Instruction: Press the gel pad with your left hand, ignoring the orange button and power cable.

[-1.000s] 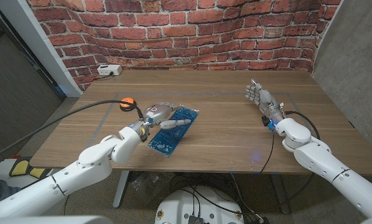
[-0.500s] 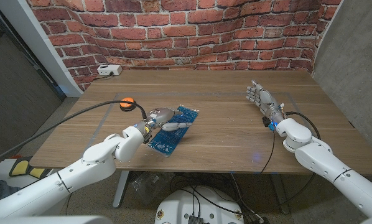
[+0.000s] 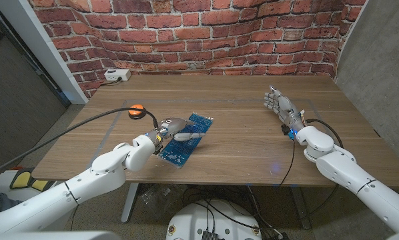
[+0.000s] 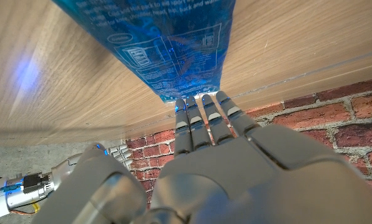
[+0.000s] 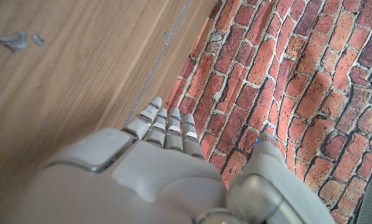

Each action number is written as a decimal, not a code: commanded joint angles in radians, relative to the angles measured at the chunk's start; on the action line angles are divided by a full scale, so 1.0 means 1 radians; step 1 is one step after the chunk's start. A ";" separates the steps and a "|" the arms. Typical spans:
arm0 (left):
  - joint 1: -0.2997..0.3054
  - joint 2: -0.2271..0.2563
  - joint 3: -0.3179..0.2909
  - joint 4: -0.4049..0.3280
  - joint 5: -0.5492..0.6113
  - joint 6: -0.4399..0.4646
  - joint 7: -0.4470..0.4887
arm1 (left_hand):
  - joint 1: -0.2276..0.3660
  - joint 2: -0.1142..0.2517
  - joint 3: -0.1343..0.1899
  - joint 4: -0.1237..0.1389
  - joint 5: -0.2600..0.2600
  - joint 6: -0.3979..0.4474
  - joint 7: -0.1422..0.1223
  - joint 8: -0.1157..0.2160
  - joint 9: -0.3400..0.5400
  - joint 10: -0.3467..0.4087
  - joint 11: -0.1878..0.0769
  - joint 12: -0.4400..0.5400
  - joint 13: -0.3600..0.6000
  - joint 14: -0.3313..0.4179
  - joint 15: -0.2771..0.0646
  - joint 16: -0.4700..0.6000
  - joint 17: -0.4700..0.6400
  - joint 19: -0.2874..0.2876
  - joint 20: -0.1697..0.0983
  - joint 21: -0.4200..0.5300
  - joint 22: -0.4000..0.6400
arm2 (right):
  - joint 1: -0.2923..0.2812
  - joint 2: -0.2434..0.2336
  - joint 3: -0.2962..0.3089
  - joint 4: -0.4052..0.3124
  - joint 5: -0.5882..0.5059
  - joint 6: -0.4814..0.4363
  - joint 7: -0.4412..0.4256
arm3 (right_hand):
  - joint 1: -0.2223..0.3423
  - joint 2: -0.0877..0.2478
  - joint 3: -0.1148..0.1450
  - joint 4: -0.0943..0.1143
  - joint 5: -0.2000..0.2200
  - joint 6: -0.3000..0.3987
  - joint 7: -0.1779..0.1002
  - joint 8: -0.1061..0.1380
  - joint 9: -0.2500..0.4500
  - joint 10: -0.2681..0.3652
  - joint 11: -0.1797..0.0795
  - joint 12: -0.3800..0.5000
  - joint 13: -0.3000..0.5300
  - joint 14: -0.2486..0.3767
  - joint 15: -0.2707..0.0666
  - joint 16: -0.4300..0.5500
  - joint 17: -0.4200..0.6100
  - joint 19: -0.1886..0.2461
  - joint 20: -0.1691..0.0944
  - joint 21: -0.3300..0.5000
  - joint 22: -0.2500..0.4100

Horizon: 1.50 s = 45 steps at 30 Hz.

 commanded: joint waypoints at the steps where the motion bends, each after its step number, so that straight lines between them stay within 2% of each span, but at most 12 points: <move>1: -0.030 -0.012 0.024 0.040 -0.028 -0.012 -0.010 | 0.004 0.007 -0.003 0.001 -0.001 0.002 -0.002 -0.001 0.004 0.007 -0.004 -0.003 0.006 0.002 -0.009 -0.002 0.003 0.008 0.007 -0.001 0.003 | 0.007 0.002 -0.004 0.001 -0.004 -0.005 0.000 | 0.000 0.007 -0.003 -0.005 0.006 0.012 -0.002 0.003 0.002 0.011 0.002 0.005 0.005 0.007 0.003 0.004 0.003 0.009 0.004 0.009 0.005; 27: -0.098 -0.013 0.068 0.077 -0.053 -0.062 -0.083 | 0.002 0.007 -0.011 0.004 -0.001 0.036 -0.004 0.005 0.004 0.028 -0.007 -0.001 0.006 0.018 -0.012 0.001 0.003 0.011 0.012 -0.006 0.003 | 0.022 0.010 -0.008 0.002 -0.013 -0.001 -0.006 | 0.000 0.008 -0.005 -0.006 0.005 0.014 -0.004 0.003 0.003 0.011 0.003 0.004 0.005 0.009 0.002 0.003 0.003 0.010 0.005 0.009 0.005; 39: -0.108 -0.019 0.091 0.059 -0.005 -0.007 -0.125 | 0.002 0.009 -0.014 0.006 -0.001 0.042 -0.004 0.004 0.004 0.033 -0.001 -0.002 0.006 0.022 -0.009 0.000 0.003 0.014 0.012 -0.007 0.003 | 0.022 0.009 -0.007 0.008 -0.003 -0.001 0.007 | 0.000 0.009 -0.006 -0.006 0.005 0.015 -0.003 0.003 0.003 0.014 0.004 0.005 0.005 0.012 0.003 0.004 0.003 0.011 0.007 0.009 0.005; 45: -0.116 -0.024 0.104 0.060 0.015 0.015 -0.149 | 0.002 0.010 -0.015 0.006 -0.002 0.047 -0.003 0.004 0.004 0.039 -0.010 0.000 0.006 0.023 -0.010 0.000 0.003 0.014 0.014 -0.008 0.003 | 0.019 0.009 -0.008 0.010 -0.001 -0.002 0.008 | 0.000 0.009 -0.006 -0.006 0.005 0.015 -0.004 0.002 0.003 0.016 0.005 0.006 0.005 0.013 0.003 0.004 0.003 0.012 0.007 0.009 0.005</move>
